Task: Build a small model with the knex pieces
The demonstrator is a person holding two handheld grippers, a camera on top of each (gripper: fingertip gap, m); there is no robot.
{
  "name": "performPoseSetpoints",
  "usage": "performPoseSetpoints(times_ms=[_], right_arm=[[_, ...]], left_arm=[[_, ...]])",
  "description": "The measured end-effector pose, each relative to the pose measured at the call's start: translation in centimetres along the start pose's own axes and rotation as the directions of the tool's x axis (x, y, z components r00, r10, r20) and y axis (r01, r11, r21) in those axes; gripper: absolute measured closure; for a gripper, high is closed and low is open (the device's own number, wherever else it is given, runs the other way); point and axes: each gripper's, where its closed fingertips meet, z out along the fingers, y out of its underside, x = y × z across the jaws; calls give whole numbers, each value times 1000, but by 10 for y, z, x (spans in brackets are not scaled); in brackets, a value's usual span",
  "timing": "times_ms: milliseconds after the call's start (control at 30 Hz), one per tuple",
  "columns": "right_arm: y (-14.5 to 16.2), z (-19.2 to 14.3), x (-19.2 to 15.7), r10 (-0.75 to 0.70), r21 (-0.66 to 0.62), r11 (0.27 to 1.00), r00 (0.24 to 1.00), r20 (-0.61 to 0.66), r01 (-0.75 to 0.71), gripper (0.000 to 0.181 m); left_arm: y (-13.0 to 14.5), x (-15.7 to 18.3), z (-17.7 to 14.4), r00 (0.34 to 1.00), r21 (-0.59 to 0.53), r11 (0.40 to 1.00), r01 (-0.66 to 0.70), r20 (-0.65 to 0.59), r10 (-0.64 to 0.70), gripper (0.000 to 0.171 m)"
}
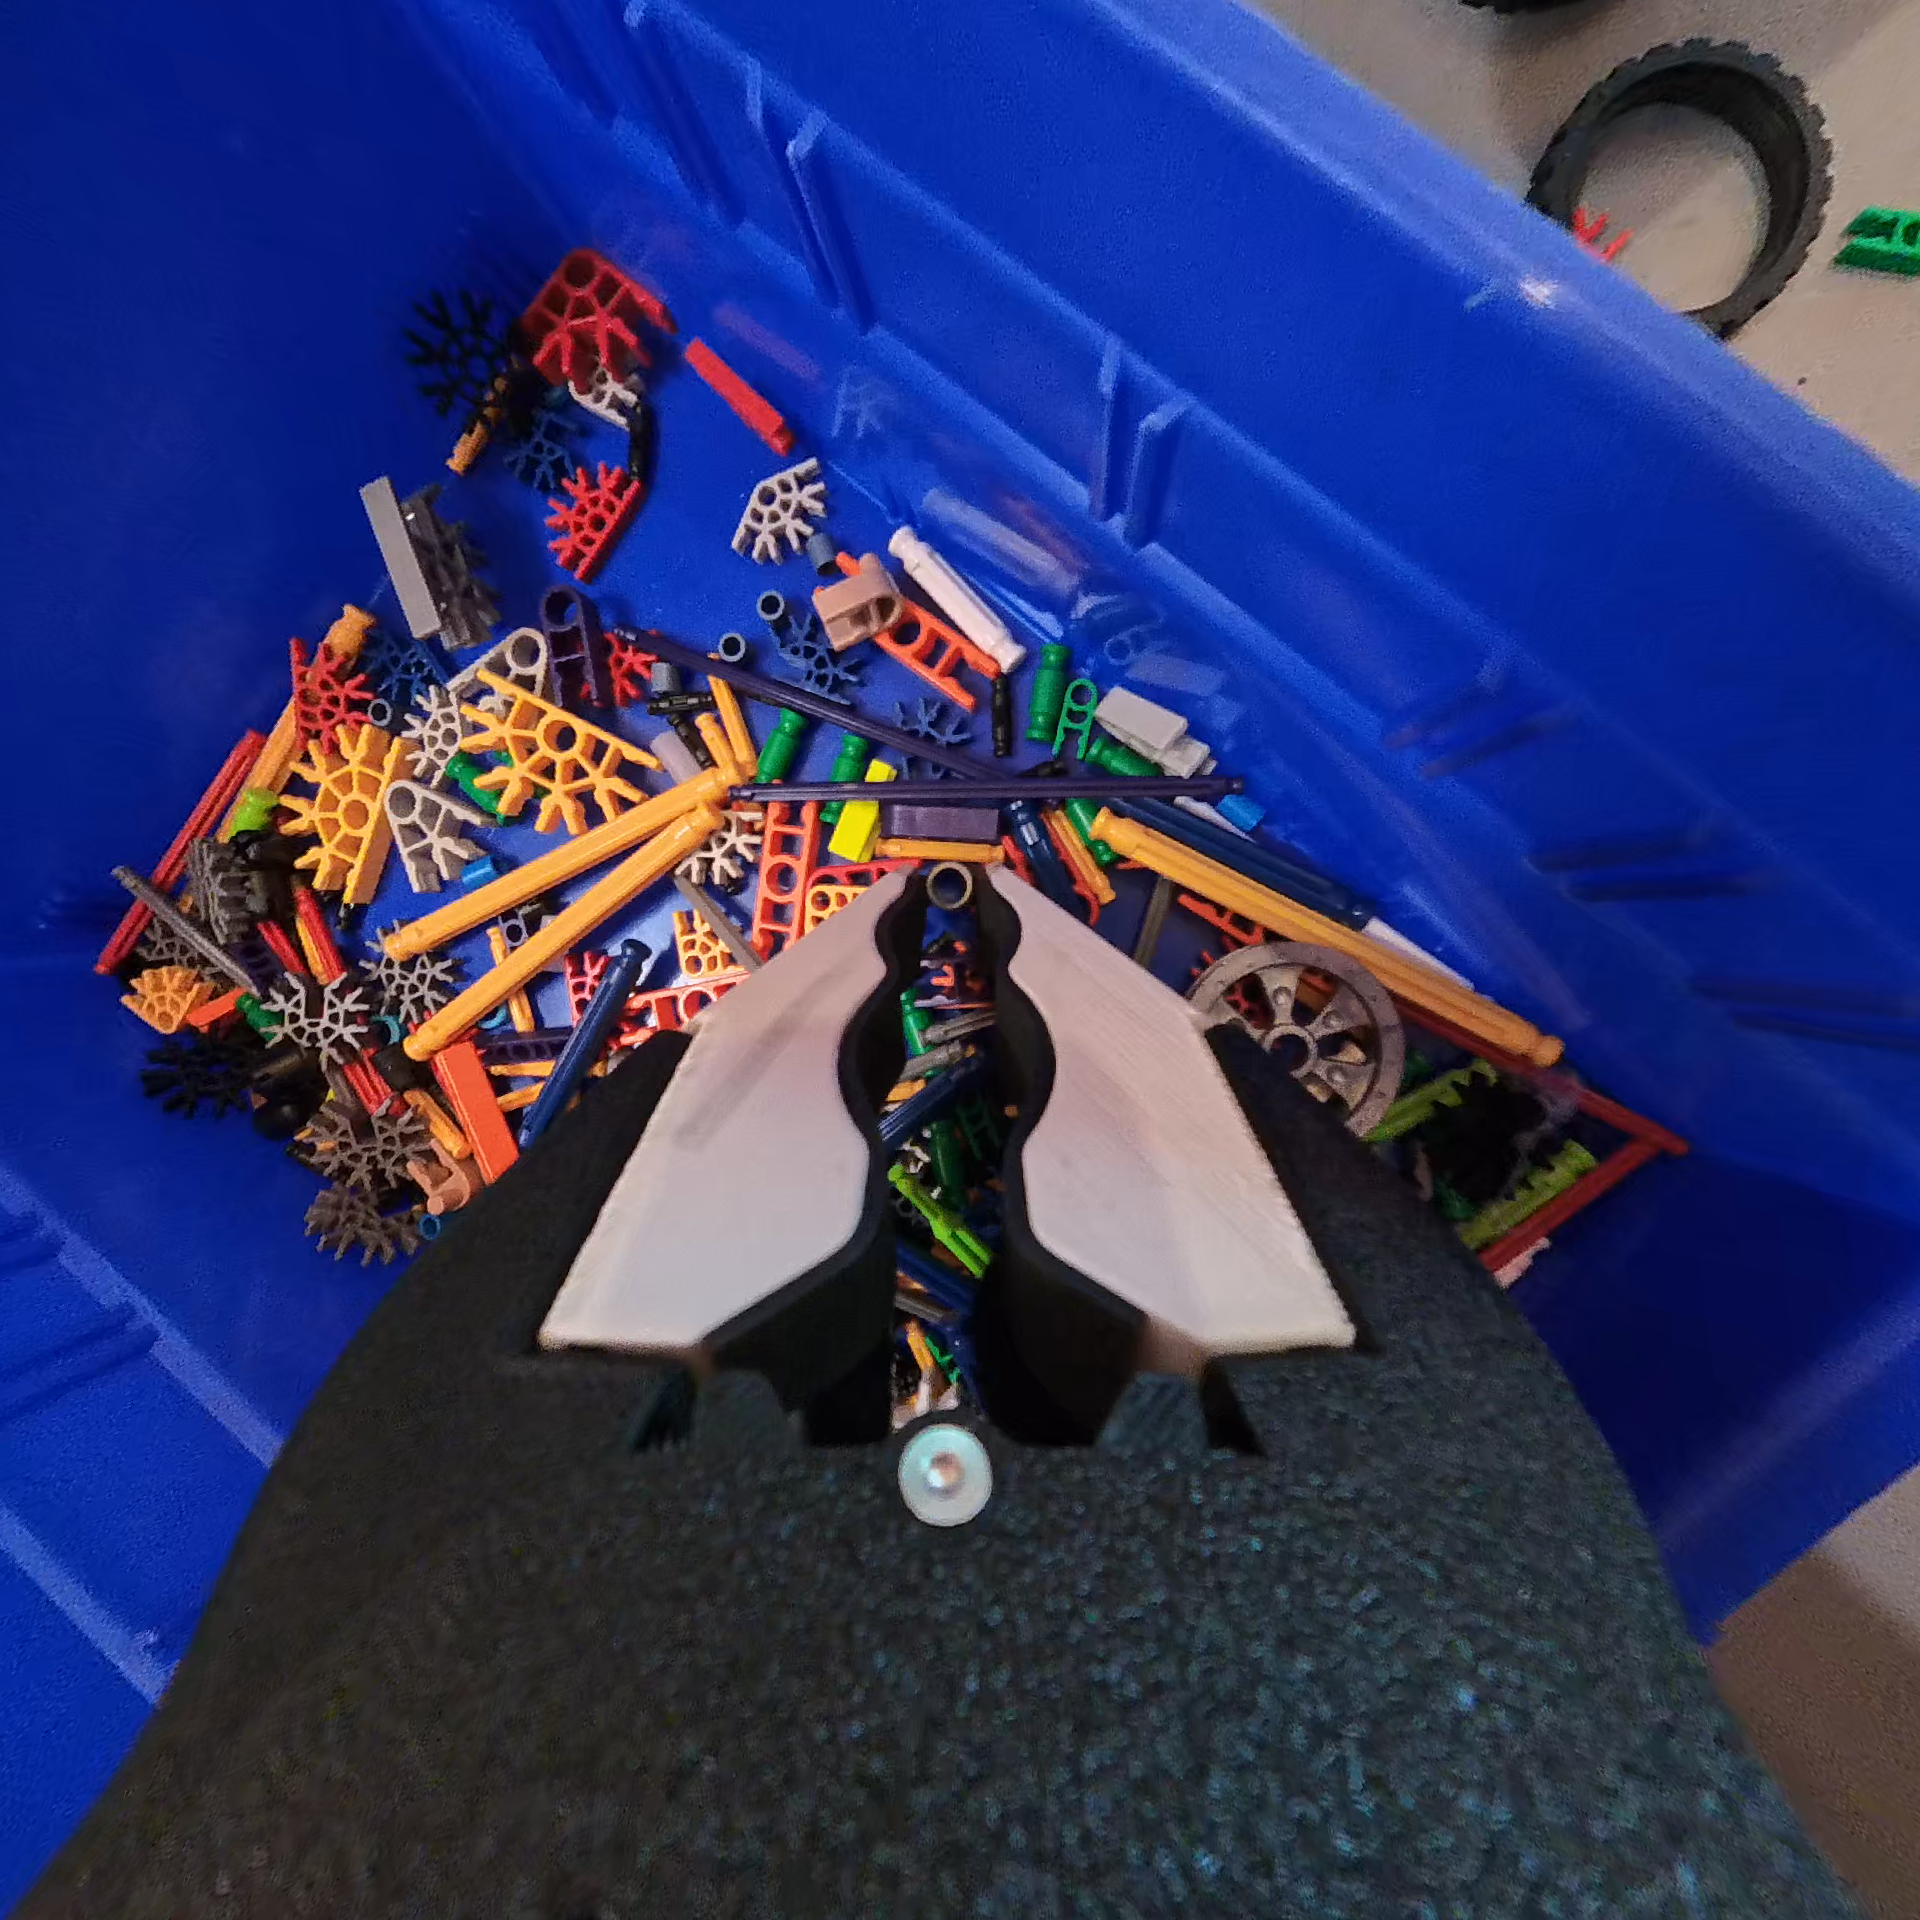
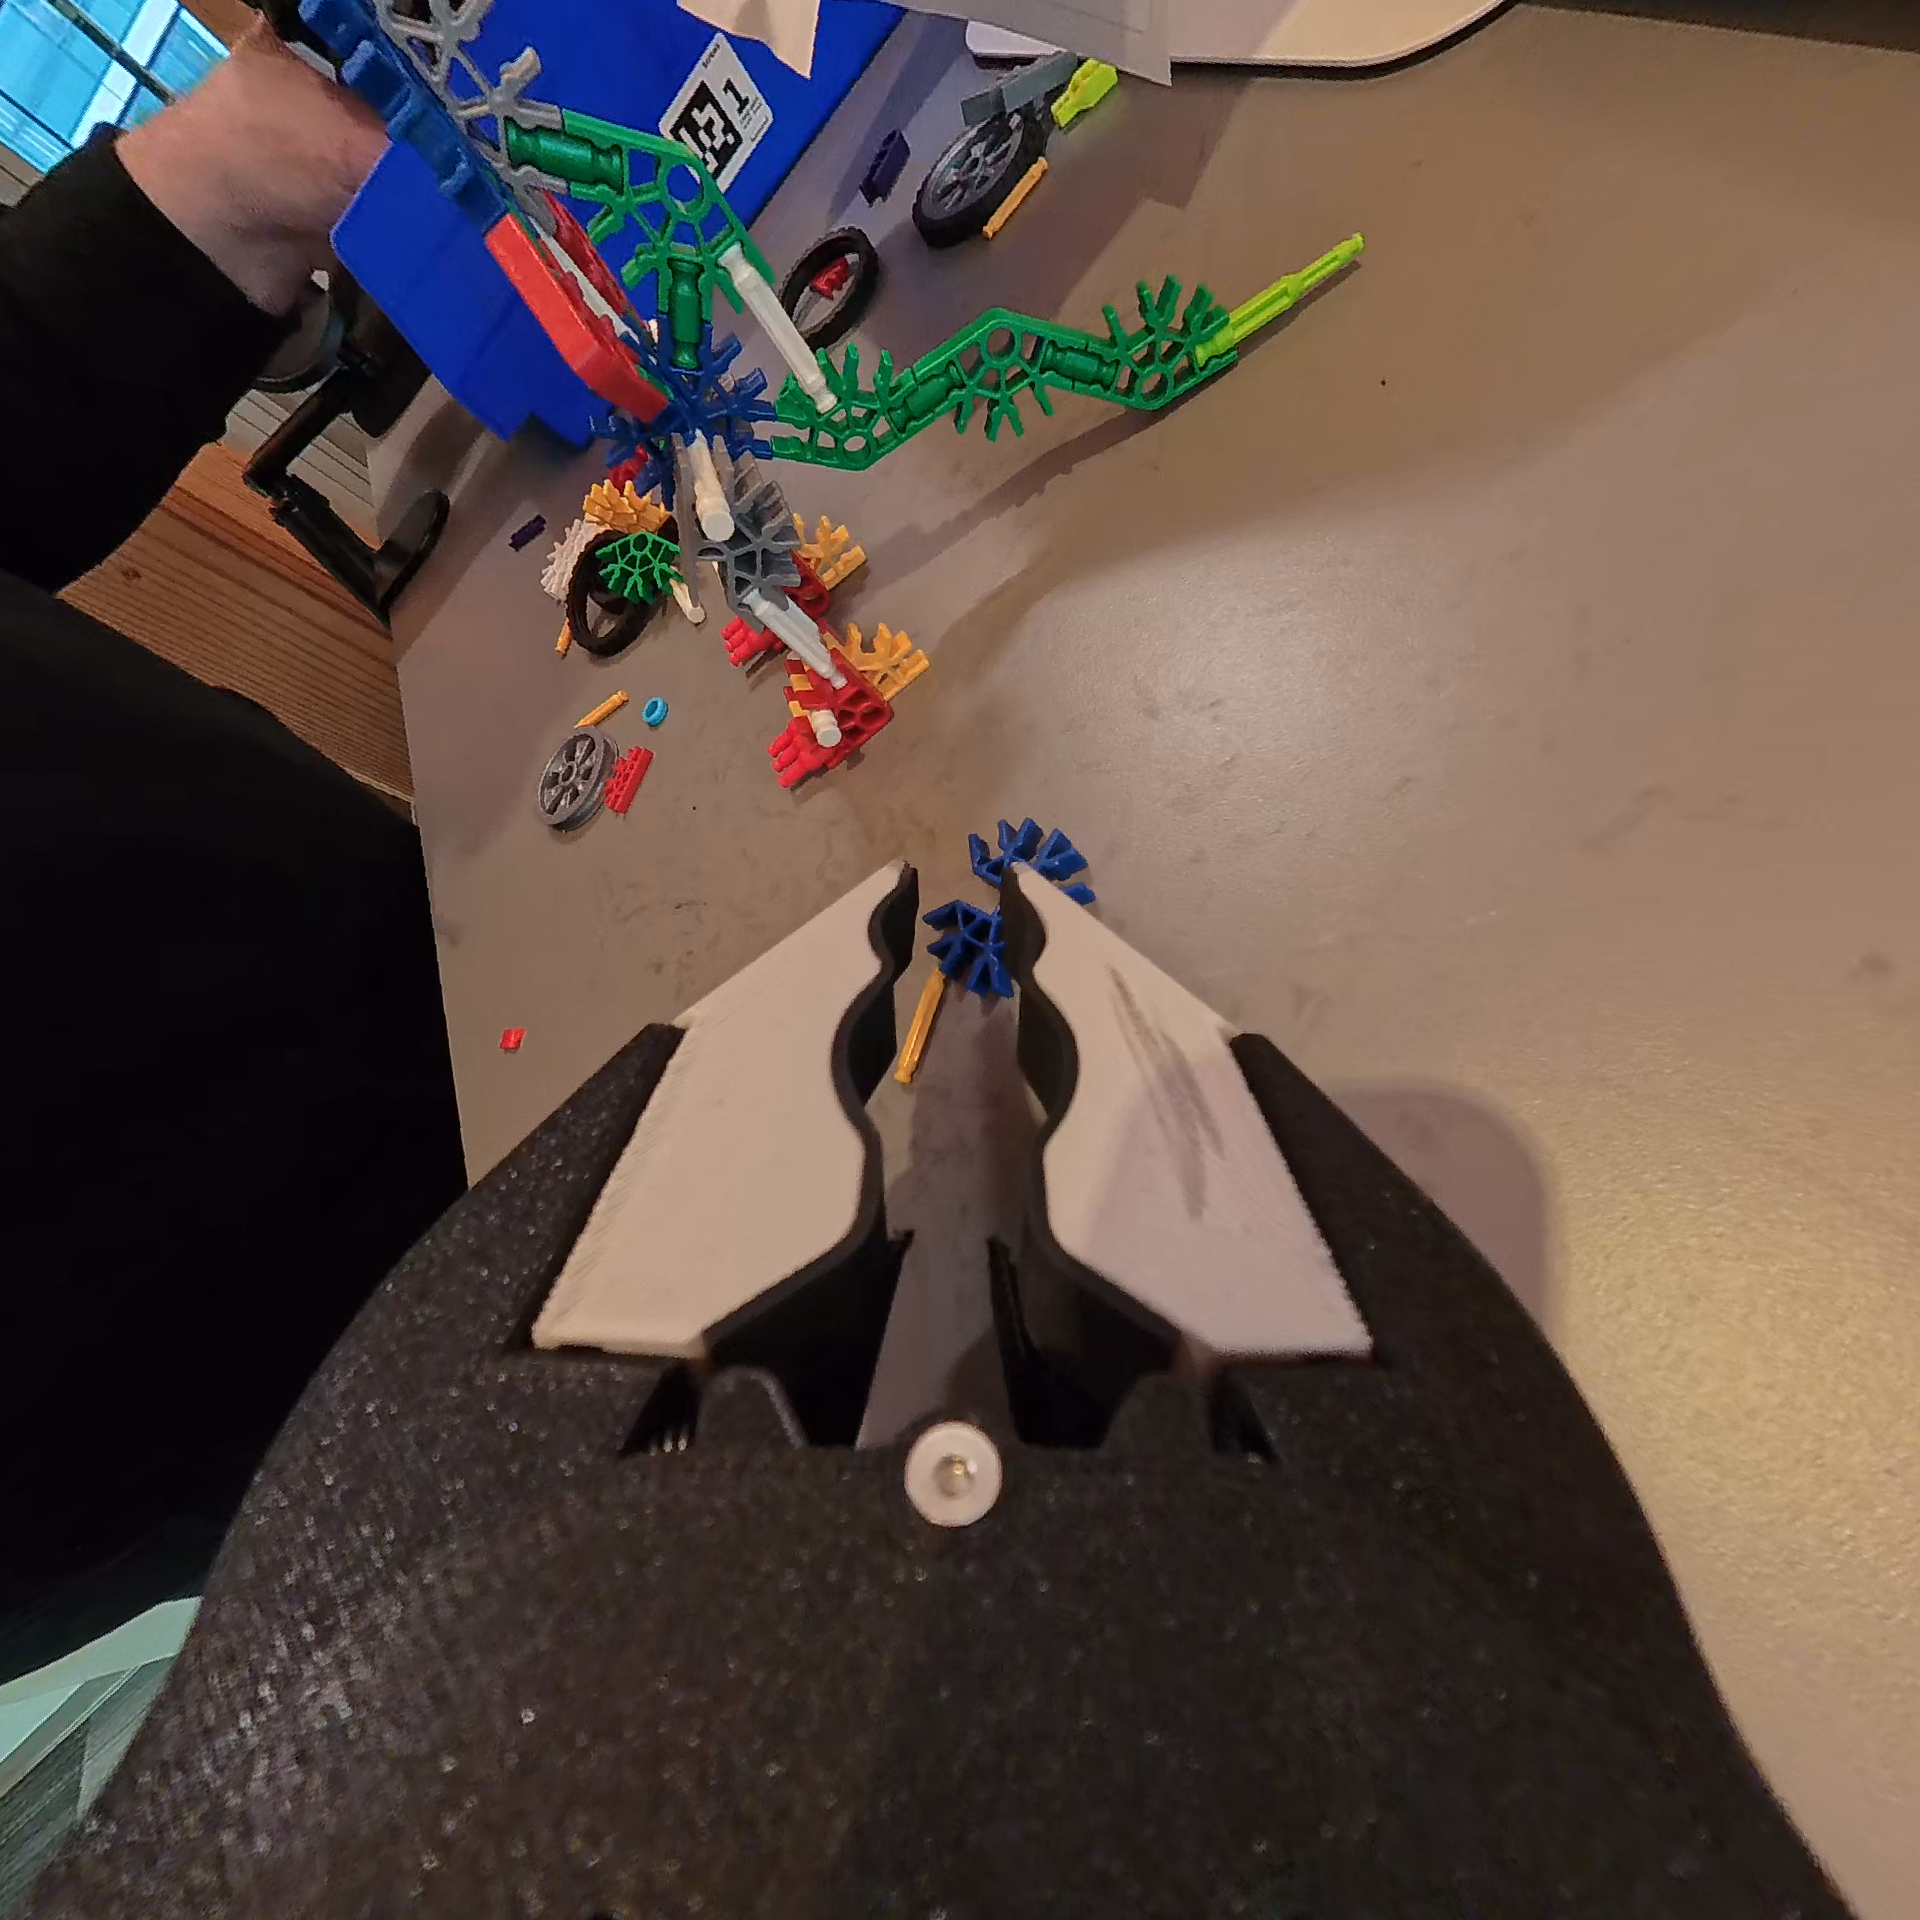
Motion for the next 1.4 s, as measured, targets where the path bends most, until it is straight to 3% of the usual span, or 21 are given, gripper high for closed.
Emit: performPoseSetpoints(times_ms=[1400], right_arm=[[0, -1, -5, -23, 7, 1000, 999, 32, 23, 164]], left_arm=[[-29, 11, -40, 999, 99, 995, 28, 42, -32, 164]])
